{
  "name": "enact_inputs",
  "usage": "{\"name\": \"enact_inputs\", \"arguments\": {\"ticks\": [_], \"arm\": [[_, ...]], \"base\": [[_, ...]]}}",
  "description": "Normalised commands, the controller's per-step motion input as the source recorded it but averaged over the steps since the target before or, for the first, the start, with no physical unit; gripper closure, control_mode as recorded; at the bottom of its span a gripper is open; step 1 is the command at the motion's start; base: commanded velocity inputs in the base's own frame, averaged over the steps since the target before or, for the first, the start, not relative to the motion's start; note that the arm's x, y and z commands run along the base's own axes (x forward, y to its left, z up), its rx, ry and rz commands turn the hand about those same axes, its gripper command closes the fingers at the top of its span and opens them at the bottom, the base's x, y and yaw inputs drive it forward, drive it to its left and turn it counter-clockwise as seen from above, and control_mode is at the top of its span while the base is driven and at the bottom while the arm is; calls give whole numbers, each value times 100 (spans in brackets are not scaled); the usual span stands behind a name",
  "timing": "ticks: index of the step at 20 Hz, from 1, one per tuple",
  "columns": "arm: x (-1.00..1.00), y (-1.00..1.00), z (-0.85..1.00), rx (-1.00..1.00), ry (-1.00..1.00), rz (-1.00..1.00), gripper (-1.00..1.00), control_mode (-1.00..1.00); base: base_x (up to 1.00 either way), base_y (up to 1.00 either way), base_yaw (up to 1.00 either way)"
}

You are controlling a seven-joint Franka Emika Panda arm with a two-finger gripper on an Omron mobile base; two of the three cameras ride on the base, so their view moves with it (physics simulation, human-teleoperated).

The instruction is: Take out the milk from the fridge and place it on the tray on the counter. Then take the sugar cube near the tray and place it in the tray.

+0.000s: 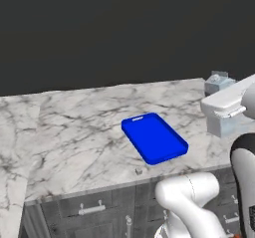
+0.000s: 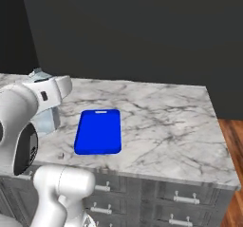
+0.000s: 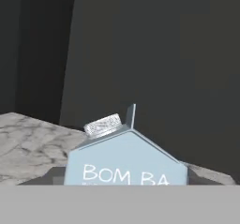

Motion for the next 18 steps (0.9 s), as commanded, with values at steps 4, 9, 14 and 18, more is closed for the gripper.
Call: {"name": "enact_inputs", "arguments": {"ticks": [4, 9, 14, 18], "arm": [[98, 0, -77, 10, 0, 50, 100, -100], [97, -1, -74, 5, 0, 49, 100, -100], [77, 0, -73, 11, -3, 48, 100, -100], [76, 0, -75, 14, -10, 46, 100, -100]], "base": [[0, 0, 0], [0, 0, 0], [0, 0, 0], [0, 0, 0]]}}
